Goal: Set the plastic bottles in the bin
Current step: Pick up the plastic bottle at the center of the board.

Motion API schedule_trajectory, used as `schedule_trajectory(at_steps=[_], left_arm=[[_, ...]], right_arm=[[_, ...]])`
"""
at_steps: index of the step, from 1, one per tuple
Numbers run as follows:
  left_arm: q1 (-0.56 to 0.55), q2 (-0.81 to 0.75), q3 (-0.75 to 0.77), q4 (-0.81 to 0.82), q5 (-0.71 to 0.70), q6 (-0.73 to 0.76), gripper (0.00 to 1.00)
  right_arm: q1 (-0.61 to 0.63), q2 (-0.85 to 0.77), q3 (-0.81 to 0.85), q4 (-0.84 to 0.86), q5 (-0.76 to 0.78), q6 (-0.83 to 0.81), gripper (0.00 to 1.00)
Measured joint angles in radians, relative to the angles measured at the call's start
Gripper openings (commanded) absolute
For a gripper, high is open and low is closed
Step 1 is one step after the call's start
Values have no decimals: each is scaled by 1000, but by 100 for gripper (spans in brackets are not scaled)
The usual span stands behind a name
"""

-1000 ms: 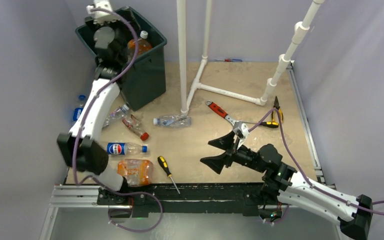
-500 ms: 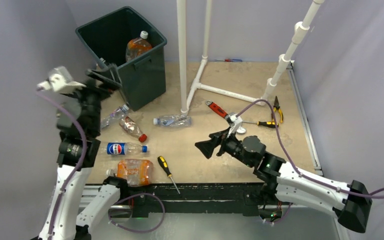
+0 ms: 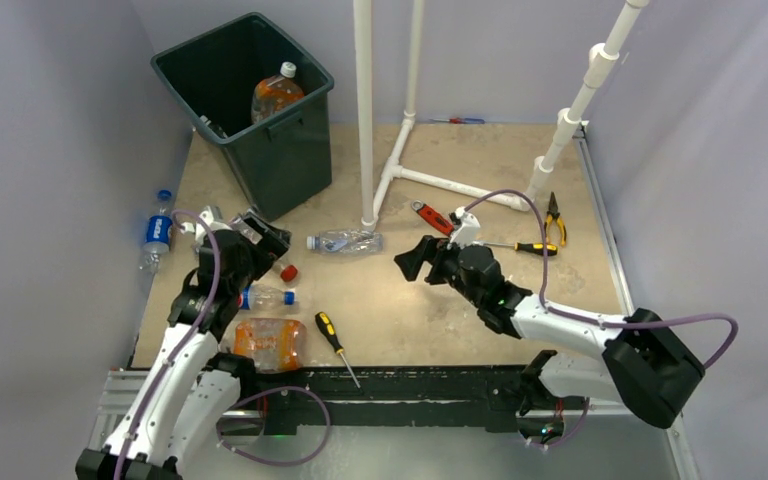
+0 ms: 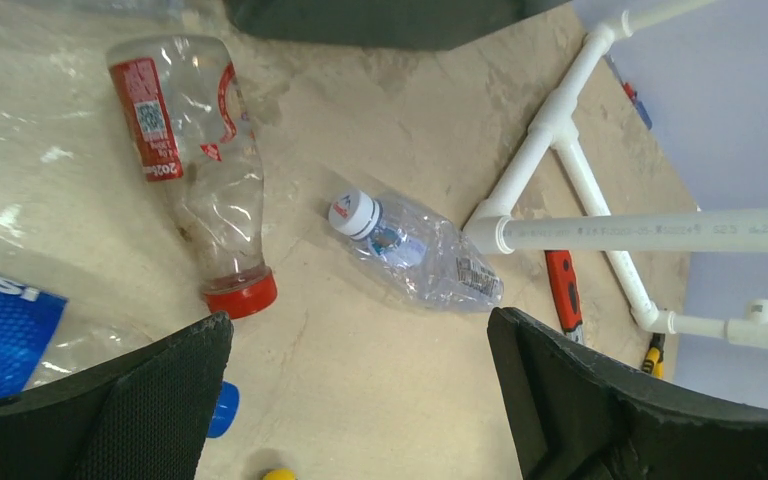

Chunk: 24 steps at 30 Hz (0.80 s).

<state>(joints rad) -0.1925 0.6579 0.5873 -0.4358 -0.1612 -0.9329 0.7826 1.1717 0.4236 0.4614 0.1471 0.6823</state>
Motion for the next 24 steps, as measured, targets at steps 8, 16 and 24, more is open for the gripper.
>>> schedule_trajectory(at_steps=[8, 16, 24], left_arm=[[-15, 130, -103, 141, 71, -102, 99], [-31, 218, -168, 309, 79, -199, 99], [-106, 291, -177, 467, 18, -245, 99]], right_arm=[[-39, 198, 25, 148, -29, 37, 88], [-86, 382, 67, 276, -64, 66, 79], [-110, 461, 100, 362, -96, 66, 71]])
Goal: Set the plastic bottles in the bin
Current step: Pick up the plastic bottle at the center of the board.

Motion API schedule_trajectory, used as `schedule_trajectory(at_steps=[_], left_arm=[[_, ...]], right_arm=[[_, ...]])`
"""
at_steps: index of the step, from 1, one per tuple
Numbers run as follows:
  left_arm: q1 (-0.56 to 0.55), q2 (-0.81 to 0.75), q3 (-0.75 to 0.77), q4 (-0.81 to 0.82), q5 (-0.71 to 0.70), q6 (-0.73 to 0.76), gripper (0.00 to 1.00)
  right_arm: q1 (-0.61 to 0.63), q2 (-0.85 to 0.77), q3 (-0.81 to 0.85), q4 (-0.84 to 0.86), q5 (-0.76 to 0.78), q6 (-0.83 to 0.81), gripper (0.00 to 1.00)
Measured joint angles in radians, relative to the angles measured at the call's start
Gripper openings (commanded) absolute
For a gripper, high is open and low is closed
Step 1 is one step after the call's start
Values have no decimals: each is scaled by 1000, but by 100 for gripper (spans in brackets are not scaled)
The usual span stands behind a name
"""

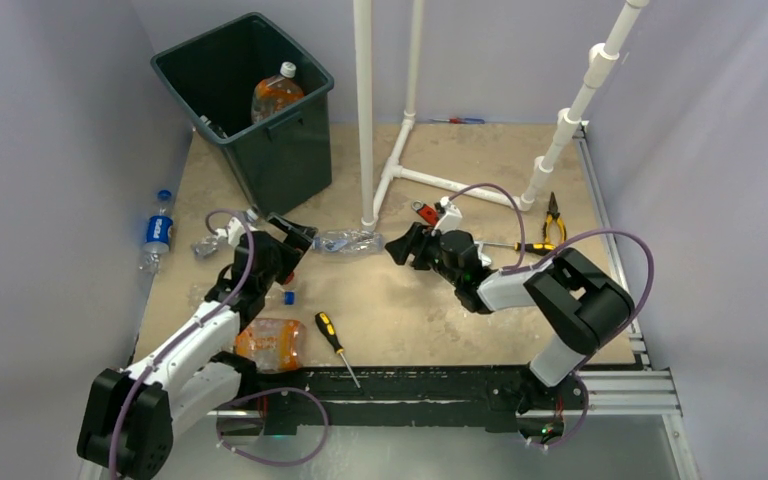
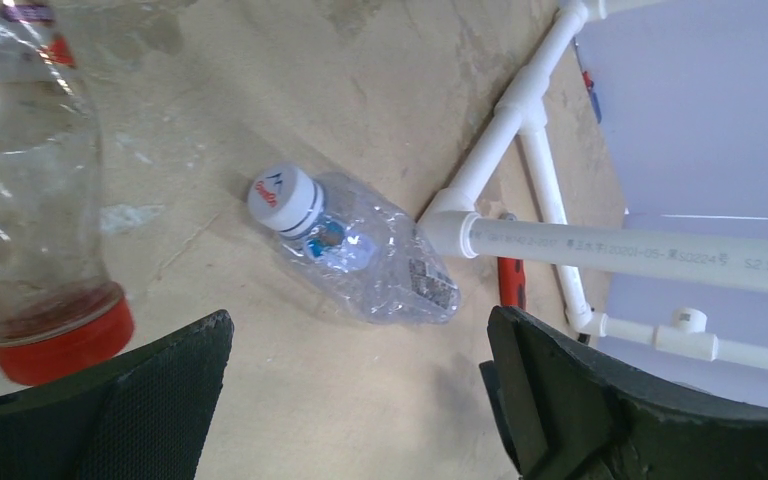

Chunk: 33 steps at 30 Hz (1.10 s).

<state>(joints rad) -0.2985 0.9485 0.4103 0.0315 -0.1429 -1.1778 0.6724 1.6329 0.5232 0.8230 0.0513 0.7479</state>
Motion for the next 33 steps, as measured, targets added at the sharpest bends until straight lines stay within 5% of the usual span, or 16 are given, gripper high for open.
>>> schedule_trajectory(at_steps=[8, 33], left_arm=[[-77, 82, -23, 89, -76, -43, 96], [-150, 395, 36, 191, -129, -98, 88]], right_arm=[[-19, 85, 40, 42, -28, -7, 57], [-10, 311, 217, 66, -44, -8, 49]])
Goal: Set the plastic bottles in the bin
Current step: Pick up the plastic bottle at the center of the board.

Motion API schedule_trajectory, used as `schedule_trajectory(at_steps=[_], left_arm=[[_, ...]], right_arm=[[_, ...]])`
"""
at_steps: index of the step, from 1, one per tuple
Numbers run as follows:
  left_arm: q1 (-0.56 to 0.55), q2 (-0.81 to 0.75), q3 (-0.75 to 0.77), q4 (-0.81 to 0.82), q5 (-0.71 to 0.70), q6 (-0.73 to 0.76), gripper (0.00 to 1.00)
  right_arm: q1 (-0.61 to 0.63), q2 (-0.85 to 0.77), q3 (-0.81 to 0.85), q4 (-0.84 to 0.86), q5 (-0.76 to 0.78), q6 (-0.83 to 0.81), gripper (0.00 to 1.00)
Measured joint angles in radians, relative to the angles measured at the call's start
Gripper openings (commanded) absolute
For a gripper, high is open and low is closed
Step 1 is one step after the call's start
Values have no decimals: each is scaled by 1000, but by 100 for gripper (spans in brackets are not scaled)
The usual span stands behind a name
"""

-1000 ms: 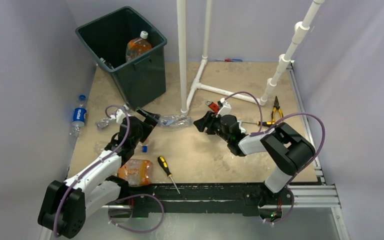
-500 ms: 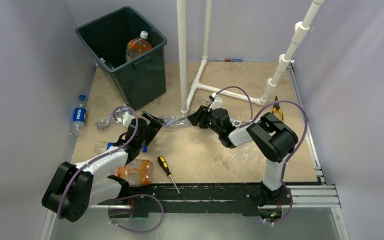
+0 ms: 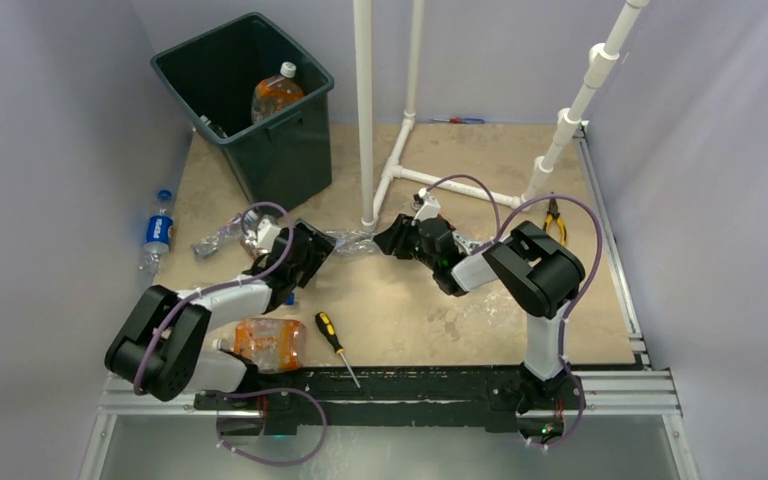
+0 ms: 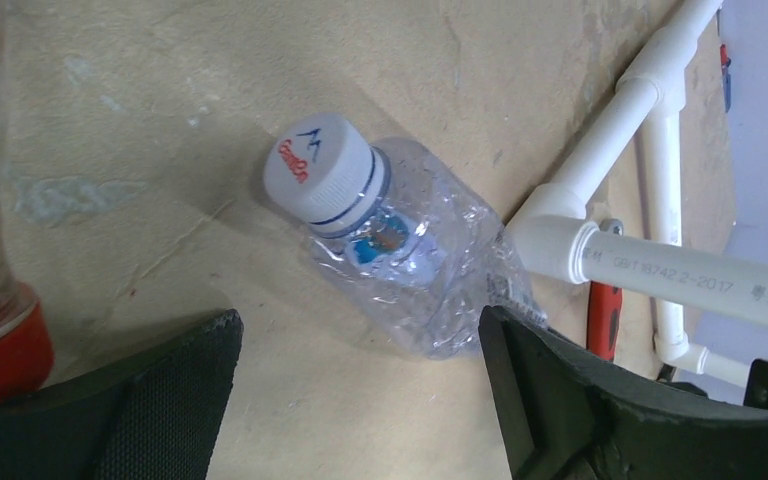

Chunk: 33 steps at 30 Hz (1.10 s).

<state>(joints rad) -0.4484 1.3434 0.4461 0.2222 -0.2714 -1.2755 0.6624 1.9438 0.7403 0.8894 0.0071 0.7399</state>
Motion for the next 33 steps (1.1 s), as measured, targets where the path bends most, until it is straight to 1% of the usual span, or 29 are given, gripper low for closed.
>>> schedule_trajectory(at_steps=[4, 7, 13, 16, 20, 24, 25, 29, 33], left_arm=[[-4, 53, 34, 21, -15, -17, 87], [-5, 98, 67, 33, -24, -24, 82], [-16, 153, 94, 60, -36, -40, 63], [-21, 169, 94, 70, -40, -48, 55], [-28, 195, 94, 103, -40, -50, 54], [-35, 222, 96, 149, -34, -47, 52], [-37, 229, 96, 163, -31, -45, 50], [-51, 257, 95, 206, -15, -31, 27], [-59, 273, 75, 272, 6, -15, 7]], right_arm=[[26, -5, -2, -6, 1, 0, 49], [56, -36, -32, -17, 1, 0, 48], [90, -141, -113, -59, 1, 0, 49], [91, -199, -143, -68, 1, 1, 54], [92, -283, -175, -80, 2, 0, 62], [92, -370, -189, -119, 1, -8, 66], [92, -386, -192, -123, 1, -11, 66], [92, -446, -213, -135, 1, -27, 66], [92, -467, -235, -148, 0, -41, 66]])
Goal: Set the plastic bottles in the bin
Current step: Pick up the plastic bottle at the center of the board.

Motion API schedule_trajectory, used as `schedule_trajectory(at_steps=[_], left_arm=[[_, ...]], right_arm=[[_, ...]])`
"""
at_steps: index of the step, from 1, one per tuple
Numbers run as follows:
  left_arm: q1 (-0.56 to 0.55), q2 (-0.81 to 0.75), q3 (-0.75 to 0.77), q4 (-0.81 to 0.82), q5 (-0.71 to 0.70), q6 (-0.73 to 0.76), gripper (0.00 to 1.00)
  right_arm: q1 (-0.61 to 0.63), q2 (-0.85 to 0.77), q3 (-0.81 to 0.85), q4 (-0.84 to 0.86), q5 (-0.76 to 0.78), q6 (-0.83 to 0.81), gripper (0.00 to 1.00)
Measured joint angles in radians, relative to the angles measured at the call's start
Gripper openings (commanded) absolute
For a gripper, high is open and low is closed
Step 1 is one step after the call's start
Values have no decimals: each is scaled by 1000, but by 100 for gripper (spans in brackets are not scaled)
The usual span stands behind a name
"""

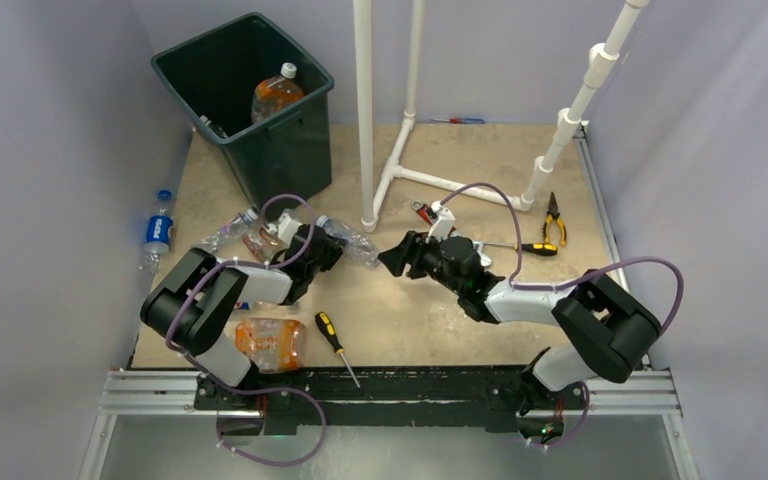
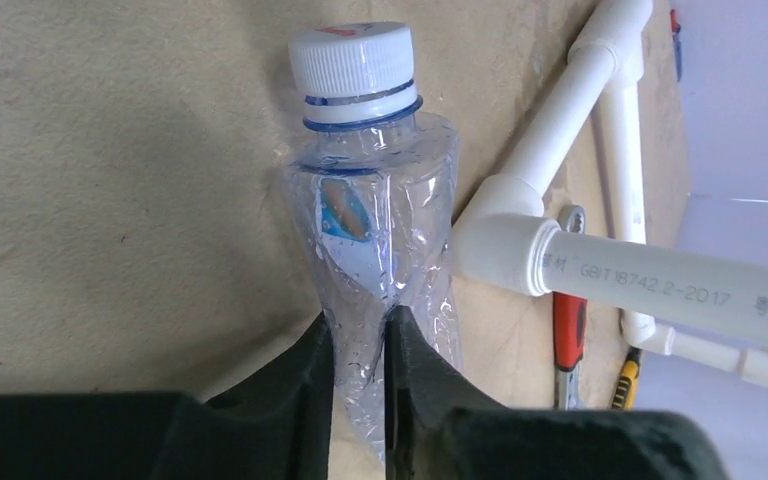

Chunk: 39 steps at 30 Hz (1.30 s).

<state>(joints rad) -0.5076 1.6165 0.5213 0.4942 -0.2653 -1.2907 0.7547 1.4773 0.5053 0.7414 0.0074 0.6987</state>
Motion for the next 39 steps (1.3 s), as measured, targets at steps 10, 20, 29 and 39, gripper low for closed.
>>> schedule_trajectory(at_steps=[10, 20, 29, 39], left_arm=[[-7, -267, -124, -94, 56, 42, 0], [-12, -967, -135, -219, 223, 356, 0], [-12, -991, -48, -219, 492, 592, 0], [-13, -1041, -17, -172, 598, 638, 0]], right_arm=[[0, -151, -14, -110, -117, -70, 97], [15, -334, -10, -120, -393, -124, 98], [34, -366, 29, 64, -534, -58, 99], [98, -343, 119, 54, -546, -51, 91]])
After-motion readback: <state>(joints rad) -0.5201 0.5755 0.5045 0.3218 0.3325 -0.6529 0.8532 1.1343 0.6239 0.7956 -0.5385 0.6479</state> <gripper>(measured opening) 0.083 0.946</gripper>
